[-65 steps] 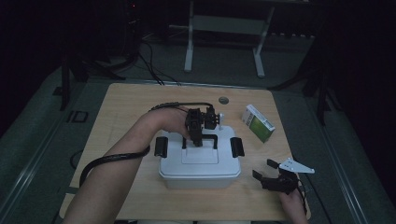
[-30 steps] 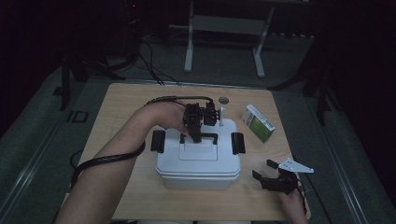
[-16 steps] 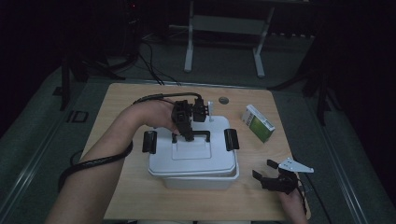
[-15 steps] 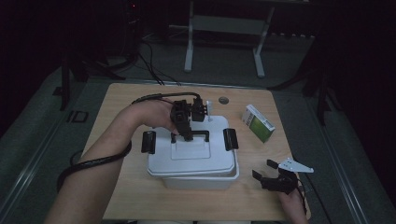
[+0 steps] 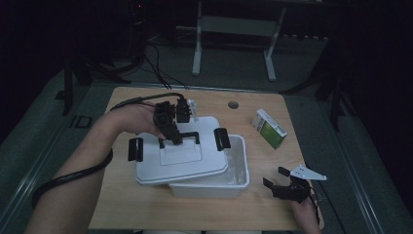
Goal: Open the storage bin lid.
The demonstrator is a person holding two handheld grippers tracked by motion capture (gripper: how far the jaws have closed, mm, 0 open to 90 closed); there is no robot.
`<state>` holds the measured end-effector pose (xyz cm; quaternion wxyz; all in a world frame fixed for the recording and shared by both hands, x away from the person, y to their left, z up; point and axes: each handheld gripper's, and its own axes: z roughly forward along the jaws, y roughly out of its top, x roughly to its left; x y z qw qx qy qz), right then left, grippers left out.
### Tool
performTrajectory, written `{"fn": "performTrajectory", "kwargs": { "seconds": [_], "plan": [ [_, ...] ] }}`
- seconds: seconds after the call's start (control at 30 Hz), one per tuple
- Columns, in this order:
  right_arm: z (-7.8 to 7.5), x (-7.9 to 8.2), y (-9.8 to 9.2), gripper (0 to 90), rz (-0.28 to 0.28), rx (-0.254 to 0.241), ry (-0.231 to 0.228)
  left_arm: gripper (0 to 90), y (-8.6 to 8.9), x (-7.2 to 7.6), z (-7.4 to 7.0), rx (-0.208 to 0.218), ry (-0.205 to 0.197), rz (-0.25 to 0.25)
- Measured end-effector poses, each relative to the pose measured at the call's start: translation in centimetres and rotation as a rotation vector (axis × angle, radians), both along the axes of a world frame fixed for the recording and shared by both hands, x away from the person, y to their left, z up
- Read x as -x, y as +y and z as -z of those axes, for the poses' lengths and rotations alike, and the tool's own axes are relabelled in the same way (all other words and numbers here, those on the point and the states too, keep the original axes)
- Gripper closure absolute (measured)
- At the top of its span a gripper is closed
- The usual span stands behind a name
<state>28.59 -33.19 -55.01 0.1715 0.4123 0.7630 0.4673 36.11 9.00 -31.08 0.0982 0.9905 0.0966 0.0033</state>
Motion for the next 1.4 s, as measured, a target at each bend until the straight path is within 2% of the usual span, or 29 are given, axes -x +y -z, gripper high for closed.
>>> {"fn": "performTrajectory", "kwargs": {
  "seconds": [0.13,0.3,0.53,0.67,0.77,1.0,1.27,1.37,1.4],
  "plan": [
    [0.0,0.0,0.0,13.3,0.001,0.007,0.001,83.8,2.0,0.2,0.0,0.020,-0.016,-0.050],
    [0.0,0.0,0.0,13.3,0.003,0.003,0.003,83.8,4.3,0.6,-0.1,0.029,-0.016,-0.085],
    [0.0,-0.1,0.0,13.3,0.008,0.003,0.004,83.8,7.9,1.2,-0.3,0.047,-0.016,-0.163],
    [0.0,-0.1,0.1,13.3,0.008,0.004,0.003,83.8,9.9,1.4,-0.2,0.063,-0.029,-0.206],
    [0.0,-0.1,0.1,13.3,0.009,0.006,0.002,83.8,11.1,1.5,0.2,0.064,-0.033,-0.244],
    [-0.2,0.0,-0.1,13.3,0.016,-0.012,-0.010,83.8,13.3,1.7,1.4,0.067,-0.005,-0.289],
    [-0.1,-0.1,0.0,13.3,0.010,-0.003,-0.007,83.8,16.0,2.4,2.8,0.077,-0.002,-0.340],
    [-0.1,0.0,0.0,13.3,0.013,-0.005,-0.004,83.8,17.2,2.6,3.8,0.085,0.000,-0.374],
    [-0.1,-0.1,0.0,13.3,0.014,-0.002,-0.004,83.8,17.6,2.6,4.2,0.106,-0.004,-0.389]
  ]
}}
